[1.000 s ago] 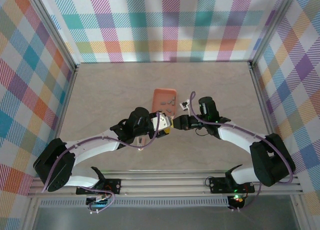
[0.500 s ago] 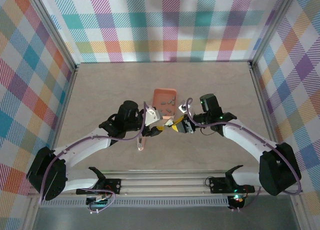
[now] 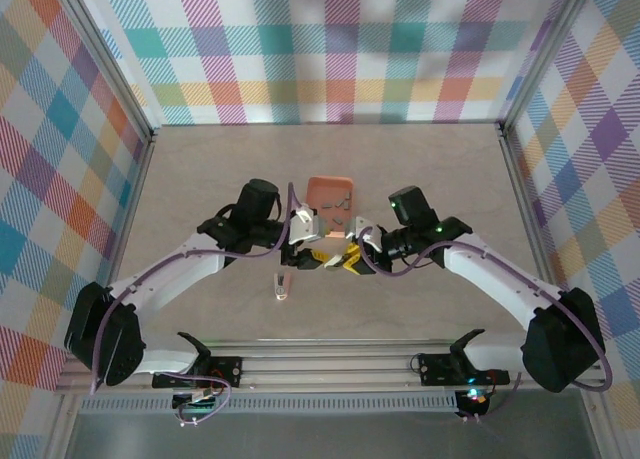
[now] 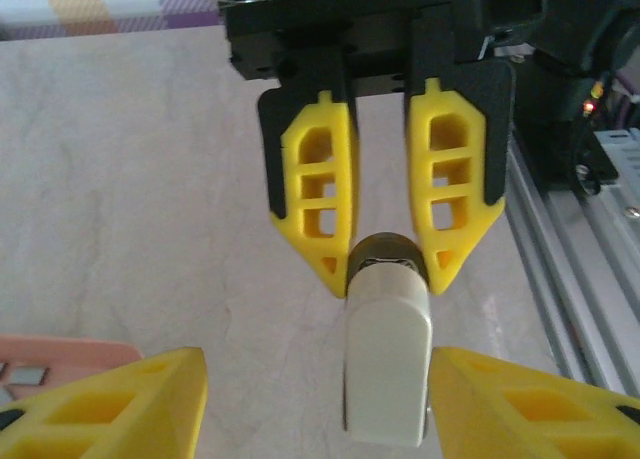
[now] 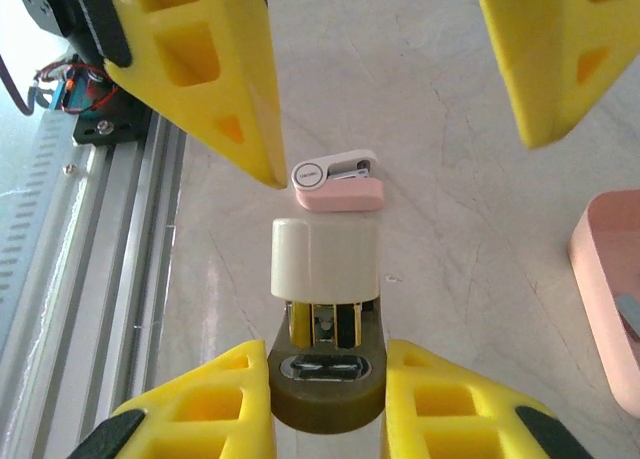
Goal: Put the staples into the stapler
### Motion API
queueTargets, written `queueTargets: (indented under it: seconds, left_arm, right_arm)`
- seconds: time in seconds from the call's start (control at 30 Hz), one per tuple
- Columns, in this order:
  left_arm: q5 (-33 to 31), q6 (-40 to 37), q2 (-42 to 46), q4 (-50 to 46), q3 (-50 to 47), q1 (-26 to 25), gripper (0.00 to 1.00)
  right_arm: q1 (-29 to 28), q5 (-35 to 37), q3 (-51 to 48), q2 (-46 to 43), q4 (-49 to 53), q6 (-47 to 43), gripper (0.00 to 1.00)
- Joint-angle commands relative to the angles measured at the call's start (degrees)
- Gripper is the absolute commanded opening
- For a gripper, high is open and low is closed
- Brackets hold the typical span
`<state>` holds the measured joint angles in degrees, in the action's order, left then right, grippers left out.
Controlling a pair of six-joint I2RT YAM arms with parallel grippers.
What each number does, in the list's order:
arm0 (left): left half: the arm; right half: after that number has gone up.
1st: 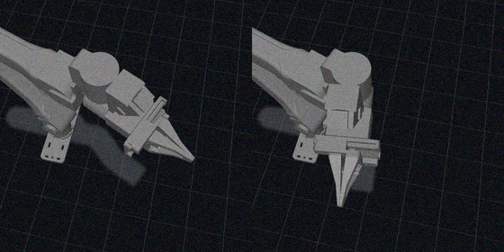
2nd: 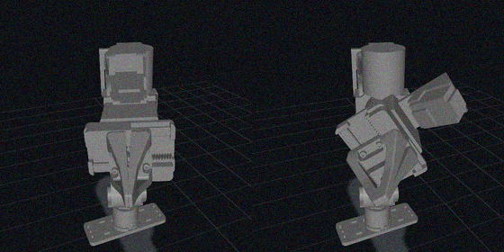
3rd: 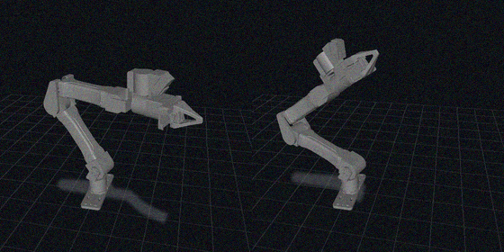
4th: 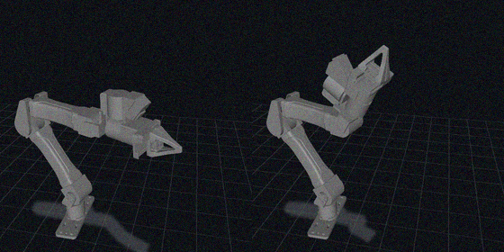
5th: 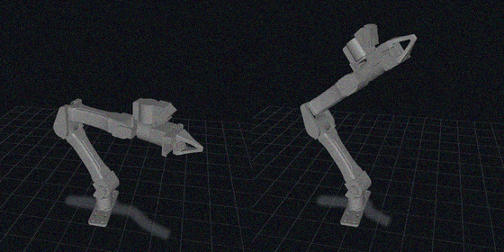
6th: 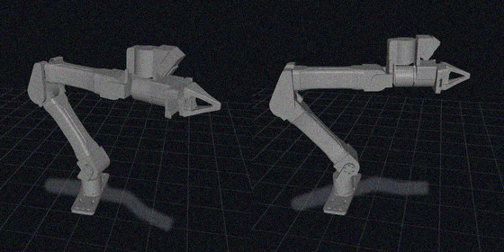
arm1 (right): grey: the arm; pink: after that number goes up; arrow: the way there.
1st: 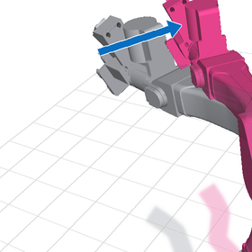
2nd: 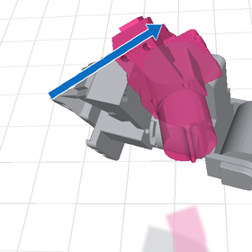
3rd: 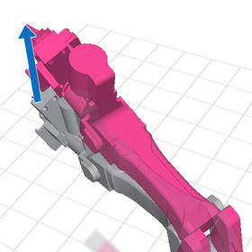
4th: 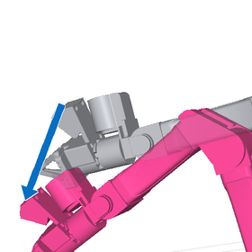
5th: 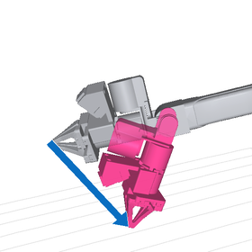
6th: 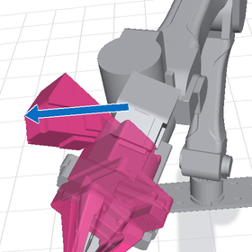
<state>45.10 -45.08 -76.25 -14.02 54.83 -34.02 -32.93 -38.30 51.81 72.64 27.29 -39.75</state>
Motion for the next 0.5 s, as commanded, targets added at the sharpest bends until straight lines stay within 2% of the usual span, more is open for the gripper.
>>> queueTargets:
  seconds: [0.0, 0.23, 0.47]
  left_arm:
    - [4.5, -4.4, -0.8, -5.2, 1.6, -0.1, 0.59]
    - [3.9, -6.9, -2.1, -8.5, 3.2, -1.4, 0.56]
    - [1.6, -5.1, -1.6, -4.7, 2.1, -2.5, 0.54]
  right_arm:
    - [-1.1, 0.0, 2.0, 0.8, 1.5, -3.7, 0.00]
    - [-1.3, 0.0, 2.1, 0.9, -0.7, -1.4, 0.00]
    - [-1.3, -0.9, 2.1, 1.2, -2.3, 0.7, 0.00]
